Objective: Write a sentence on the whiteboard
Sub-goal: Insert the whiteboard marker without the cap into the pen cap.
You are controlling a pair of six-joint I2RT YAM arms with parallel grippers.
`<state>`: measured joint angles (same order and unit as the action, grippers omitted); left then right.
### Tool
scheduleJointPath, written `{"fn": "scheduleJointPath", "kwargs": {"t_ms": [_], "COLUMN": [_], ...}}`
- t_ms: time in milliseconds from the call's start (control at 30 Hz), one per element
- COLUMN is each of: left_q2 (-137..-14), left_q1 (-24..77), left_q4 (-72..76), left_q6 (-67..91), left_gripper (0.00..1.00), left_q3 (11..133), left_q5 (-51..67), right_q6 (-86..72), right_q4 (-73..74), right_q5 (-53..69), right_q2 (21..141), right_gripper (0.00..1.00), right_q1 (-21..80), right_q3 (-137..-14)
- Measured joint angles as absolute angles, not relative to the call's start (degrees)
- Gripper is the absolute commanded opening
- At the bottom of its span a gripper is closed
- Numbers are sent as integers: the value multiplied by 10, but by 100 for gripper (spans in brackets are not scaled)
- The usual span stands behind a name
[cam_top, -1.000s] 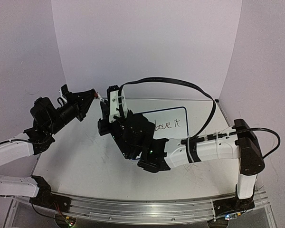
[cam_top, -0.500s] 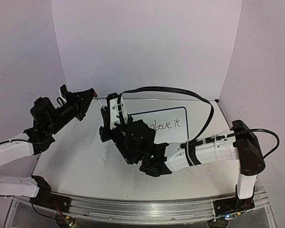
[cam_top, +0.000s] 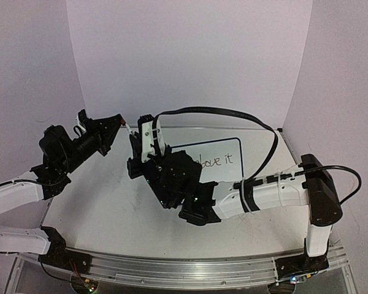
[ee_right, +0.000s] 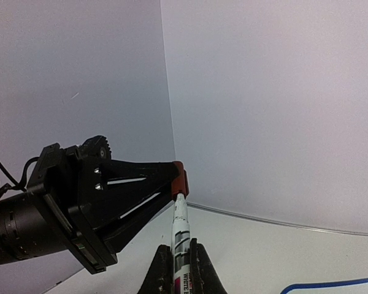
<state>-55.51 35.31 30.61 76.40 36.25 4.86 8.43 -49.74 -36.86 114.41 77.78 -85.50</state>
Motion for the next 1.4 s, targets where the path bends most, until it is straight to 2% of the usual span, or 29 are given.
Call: {"fn": "scheduleJointPath", "kwargs": {"t_ms": [1400], "left_q2": [-555], "left_q1": [357], "left_q4": [312], "left_q6": [764], "left_gripper": [0], "left_q3": [364], "left_q5": [49], "right_q6": [68], "right_q4": [-469], "right_q5": [-368], "right_q2": [1153], "right_gripper": [0], "right_q1": [777], "right_q3": [-878]}}
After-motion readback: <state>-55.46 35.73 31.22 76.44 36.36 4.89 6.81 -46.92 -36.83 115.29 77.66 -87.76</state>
